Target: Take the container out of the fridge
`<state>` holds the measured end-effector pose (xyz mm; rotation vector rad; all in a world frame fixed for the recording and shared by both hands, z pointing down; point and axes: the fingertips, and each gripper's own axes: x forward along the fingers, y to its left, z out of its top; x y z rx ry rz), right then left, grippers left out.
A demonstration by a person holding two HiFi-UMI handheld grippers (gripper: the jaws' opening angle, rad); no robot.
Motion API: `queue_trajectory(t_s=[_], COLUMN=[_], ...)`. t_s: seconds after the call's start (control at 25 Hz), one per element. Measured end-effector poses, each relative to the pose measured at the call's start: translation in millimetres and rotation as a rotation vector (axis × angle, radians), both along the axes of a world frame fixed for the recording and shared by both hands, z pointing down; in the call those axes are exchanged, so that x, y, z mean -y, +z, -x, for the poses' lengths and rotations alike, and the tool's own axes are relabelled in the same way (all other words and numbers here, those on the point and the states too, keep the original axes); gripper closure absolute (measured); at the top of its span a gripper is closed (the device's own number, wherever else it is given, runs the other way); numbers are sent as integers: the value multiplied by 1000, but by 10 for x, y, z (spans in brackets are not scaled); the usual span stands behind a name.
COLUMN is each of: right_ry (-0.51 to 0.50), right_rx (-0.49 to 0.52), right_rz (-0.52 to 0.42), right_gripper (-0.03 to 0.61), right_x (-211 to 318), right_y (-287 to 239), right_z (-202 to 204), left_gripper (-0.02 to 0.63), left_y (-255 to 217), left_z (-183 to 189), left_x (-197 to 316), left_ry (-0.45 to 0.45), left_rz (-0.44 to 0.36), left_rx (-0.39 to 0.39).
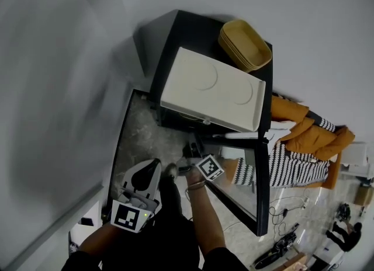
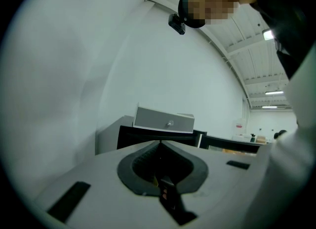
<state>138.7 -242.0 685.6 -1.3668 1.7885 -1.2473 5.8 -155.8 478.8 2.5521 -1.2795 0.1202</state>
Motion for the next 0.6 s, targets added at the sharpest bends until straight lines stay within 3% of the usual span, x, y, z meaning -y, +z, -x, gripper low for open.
queue_trajectory(t_s=[0.12,0.32,0.6], right_ry=[4,117,174], right_rx=[26,150,286], right_rz=[-19,180,151], right_gripper=[491,453,385], right_x=[57,-89,-33], right_y=[159,747,1119], right_z=[-38,-125,-87], left_gripper=[609,609,609], left_y=[81,109,336], left_z=[8,53,112], left_x=[11,-21,-38], left_ry=[-6,-17,-9], left_rz=[7,1,-11], left_rx=[3,-15,-14])
